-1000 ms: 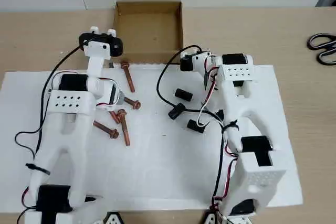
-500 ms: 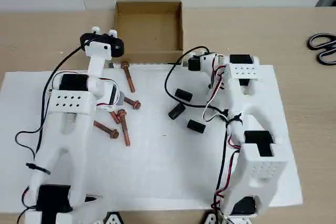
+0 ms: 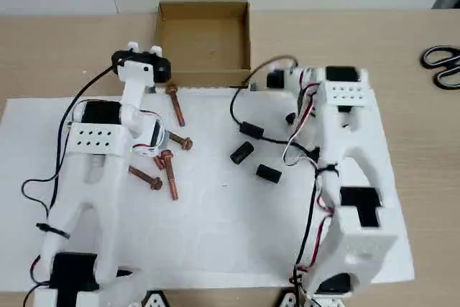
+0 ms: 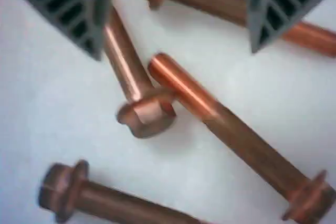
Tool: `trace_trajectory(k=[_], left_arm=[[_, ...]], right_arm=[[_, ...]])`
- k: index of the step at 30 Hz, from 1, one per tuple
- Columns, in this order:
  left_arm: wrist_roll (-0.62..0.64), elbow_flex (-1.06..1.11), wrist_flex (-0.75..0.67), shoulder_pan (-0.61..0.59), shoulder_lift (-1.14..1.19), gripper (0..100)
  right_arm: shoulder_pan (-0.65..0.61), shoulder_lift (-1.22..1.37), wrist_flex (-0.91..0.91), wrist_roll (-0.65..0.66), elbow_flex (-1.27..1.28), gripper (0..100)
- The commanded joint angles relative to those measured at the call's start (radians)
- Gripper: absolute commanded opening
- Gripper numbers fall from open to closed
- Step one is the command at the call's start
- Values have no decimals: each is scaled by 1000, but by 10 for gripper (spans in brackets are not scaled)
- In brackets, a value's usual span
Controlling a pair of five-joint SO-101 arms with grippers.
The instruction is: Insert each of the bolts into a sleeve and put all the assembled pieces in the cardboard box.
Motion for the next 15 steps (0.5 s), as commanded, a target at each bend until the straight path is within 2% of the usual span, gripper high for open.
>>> trace_trajectory(k=[1, 4, 8, 11, 15], left_arm=[[3, -147, 95, 31, -5, 96], [3, -329, 192, 41, 34, 94], [6, -651, 365, 35, 253, 94], [12, -776, 362, 20, 394, 94], [68, -829, 361, 32, 488, 94]], right_arm=[[2, -139, 91, -37, -52, 3], [19, -193, 122, -37, -51, 3], [59, -236, 124, -71, -49, 3], [79, -257, 124, -74, -25, 3], [101, -291, 122, -75, 43, 3]])
